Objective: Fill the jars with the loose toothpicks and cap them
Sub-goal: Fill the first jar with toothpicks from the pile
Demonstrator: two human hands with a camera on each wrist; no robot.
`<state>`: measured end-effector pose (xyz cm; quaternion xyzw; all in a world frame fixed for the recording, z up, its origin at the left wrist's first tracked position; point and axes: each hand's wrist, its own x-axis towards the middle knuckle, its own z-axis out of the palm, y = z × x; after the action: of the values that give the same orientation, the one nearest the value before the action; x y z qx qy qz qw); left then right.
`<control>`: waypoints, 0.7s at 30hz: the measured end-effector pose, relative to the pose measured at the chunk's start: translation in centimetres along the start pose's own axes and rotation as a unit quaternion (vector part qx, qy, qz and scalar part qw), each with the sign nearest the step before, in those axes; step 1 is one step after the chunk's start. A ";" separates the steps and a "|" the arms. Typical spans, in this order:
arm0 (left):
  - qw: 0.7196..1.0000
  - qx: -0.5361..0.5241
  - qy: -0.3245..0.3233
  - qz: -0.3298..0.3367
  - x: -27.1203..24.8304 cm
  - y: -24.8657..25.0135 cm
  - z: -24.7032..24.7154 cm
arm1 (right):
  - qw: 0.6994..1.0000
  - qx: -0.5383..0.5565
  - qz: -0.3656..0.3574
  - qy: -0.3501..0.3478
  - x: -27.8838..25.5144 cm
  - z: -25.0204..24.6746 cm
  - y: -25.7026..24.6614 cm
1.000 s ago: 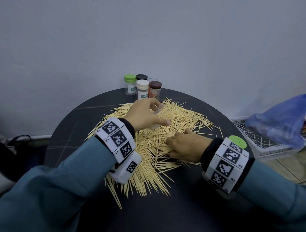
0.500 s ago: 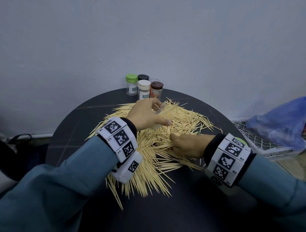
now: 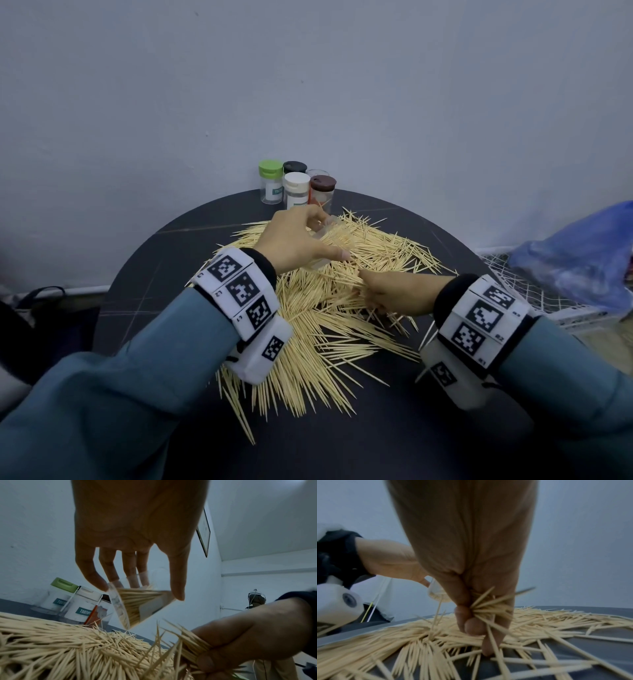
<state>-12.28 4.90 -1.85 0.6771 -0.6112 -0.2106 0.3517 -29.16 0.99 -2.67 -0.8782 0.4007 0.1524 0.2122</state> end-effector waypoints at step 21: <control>0.998 -0.044 0.042 -0.030 0.7 -0.7 -0.8 | 0.767 0.615 -0.114 0.141 3.0 -3.8 2.1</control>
<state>-11.10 4.45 -1.71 0.6873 -0.5653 -0.2191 0.4000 -28.56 -4.05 -1.19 -0.6106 0.3308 -0.2772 0.6640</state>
